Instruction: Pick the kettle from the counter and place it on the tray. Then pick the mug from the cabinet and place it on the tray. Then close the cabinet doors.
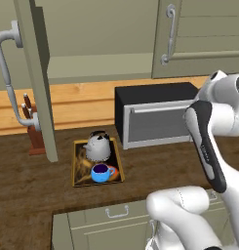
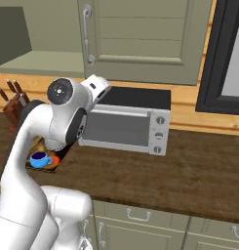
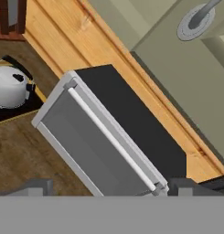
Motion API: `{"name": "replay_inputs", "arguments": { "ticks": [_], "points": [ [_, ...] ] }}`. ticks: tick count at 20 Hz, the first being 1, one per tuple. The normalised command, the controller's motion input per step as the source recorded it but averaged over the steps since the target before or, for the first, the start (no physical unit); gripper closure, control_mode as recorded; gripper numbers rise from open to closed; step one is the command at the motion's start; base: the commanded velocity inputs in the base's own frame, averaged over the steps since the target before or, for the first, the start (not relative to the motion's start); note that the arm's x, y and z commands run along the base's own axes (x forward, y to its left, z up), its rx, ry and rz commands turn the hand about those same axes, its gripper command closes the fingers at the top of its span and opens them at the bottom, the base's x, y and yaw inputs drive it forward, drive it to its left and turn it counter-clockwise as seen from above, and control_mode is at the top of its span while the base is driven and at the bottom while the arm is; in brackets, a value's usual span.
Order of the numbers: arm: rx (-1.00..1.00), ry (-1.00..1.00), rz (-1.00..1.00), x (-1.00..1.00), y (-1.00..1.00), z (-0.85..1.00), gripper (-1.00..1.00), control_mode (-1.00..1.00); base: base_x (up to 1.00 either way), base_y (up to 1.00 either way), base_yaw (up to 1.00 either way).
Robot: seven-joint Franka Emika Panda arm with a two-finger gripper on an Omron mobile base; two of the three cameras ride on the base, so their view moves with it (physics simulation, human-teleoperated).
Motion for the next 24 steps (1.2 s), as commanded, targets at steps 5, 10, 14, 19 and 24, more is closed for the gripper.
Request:
{"name": "replay_inputs", "arguments": {
  "ticks": [5,10,14,19,24],
  "points": [
    [-0.02,0.00,0.00,-0.59,0.52,-0.15,-1.00,-1.00,0.00,0.00,0.00],
    [-0.08,0.00,0.00,-0.47,0.75,-0.17,-1.00,-1.00,0.00,0.00,0.00],
    [-0.01,-0.10,-0.08,-0.26,0.40,0.12,-1.00,-1.00,0.00,0.00,0.00],
    [-0.16,0.01,-0.14,0.04,0.15,0.08,-1.00,-1.00,0.00,0.00,0.00],
    [-0.27,-0.37,-0.12,-0.24,0.05,0.33,-1.00,-1.00,0.00,0.00,0.00]
  ]
}}
